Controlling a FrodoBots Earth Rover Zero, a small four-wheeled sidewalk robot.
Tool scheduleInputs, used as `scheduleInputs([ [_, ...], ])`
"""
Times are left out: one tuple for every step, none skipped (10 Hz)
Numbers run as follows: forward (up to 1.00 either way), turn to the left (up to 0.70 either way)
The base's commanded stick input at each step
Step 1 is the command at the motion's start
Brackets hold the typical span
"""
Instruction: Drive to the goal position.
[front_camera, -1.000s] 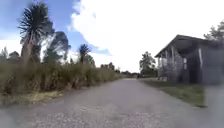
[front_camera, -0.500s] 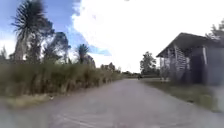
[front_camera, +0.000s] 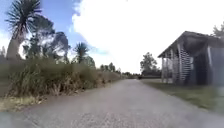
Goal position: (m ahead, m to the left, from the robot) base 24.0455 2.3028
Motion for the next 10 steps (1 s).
scheduleInputs([
  [0.85,0.0],
  [0.85,0.0],
  [0.85,0.0],
  [0.85,0.0],
  [0.85,0.0],
  [0.85,0.0],
  [0.85,0.0],
  [0.85,0.0],
  [0.85,0.0],
  [0.85,0.0],
])
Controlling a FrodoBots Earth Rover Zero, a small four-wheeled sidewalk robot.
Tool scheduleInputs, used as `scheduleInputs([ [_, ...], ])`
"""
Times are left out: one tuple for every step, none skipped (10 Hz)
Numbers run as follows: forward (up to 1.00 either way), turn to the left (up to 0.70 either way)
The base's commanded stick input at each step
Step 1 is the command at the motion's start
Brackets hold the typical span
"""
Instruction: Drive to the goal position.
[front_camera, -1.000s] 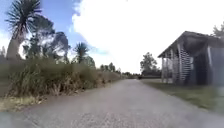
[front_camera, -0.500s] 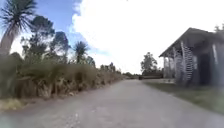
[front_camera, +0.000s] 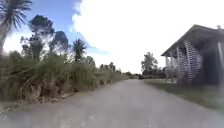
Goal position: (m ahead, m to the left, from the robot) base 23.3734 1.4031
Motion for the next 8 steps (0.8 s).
scheduleInputs([
  [0.85,0.0],
  [0.85,0.0],
  [0.85,0.0],
  [0.85,0.0],
  [0.85,0.0],
  [0.85,0.0],
  [0.85,0.0],
  [0.85,0.0],
])
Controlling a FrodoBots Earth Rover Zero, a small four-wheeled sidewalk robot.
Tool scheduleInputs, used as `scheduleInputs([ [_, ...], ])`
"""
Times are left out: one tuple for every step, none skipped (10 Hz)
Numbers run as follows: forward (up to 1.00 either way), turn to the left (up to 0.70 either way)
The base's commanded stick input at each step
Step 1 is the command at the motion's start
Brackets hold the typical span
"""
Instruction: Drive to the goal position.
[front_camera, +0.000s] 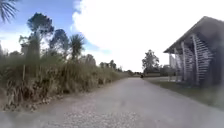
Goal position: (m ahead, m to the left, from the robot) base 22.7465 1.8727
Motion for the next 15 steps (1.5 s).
scheduleInputs([
  [0.85,0.0],
  [0.85,0.0],
  [0.85,0.0],
  [0.85,0.0],
  [0.85,0.0],
  [0.85,0.0],
  [0.85,0.0],
  [0.85,-0.34],
  [0.85,-0.34],
  [0.85,-0.34],
  [0.85,-0.34],
  [0.85,-0.34],
  [0.85,-0.34],
  [0.85,-0.27],
  [0.85,-0.16],
])
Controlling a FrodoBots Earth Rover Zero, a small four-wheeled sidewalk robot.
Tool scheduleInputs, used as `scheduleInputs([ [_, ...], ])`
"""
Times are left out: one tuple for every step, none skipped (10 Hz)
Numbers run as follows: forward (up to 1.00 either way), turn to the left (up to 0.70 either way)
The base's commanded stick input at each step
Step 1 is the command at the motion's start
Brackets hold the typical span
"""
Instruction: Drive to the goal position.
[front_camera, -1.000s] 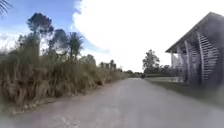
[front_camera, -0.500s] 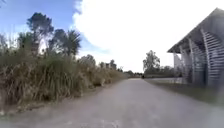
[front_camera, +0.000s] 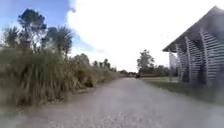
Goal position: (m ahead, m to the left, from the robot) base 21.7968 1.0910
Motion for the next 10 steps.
scheduleInputs([
  [0.85,-0.04],
  [0.85,0.0],
  [0.85,0.0],
  [0.85,0.0],
  [0.85,0.0],
  [0.85,0.0],
  [0.85,0.0],
  [0.85,0.0],
  [0.85,0.0],
  [0.85,0.0],
])
